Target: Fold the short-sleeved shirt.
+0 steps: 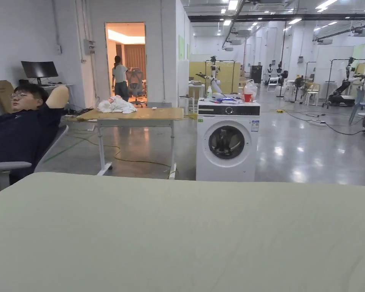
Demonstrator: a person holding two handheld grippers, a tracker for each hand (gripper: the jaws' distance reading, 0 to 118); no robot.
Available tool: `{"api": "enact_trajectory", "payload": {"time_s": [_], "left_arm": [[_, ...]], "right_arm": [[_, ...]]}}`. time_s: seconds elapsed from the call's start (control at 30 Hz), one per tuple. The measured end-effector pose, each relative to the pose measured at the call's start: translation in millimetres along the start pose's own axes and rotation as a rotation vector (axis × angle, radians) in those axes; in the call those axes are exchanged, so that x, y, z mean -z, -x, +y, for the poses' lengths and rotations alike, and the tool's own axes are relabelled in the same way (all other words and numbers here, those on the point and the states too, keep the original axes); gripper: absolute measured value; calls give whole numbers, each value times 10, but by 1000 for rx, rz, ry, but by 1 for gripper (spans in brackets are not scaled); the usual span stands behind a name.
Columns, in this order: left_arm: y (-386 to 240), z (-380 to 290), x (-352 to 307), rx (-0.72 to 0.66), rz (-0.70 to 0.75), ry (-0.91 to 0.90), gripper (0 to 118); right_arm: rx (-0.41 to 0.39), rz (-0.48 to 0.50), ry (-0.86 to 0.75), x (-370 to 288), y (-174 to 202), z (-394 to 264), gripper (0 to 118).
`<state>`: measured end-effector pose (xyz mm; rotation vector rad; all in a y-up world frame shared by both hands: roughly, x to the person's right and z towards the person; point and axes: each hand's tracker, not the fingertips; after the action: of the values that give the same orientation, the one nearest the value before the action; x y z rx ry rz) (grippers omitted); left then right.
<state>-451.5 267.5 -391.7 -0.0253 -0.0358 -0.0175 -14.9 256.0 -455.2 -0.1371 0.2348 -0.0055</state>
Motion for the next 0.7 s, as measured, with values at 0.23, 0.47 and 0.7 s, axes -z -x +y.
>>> {"api": "enact_trajectory", "payload": {"time_s": [0.23, 0.47, 0.7], "left_arm": [[231, -51, -360, -47, 146, 12, 0], [478, -77, -723, -1, 281, 96, 2], [888, -247, -717, -26, 315, 210, 45]], "right_arm": [[11, 146, 1, 260, 345, 1, 0], [25, 294, 19, 460, 685, -54, 0], [-1, 369, 76, 418, 808, -254, 0]]}}
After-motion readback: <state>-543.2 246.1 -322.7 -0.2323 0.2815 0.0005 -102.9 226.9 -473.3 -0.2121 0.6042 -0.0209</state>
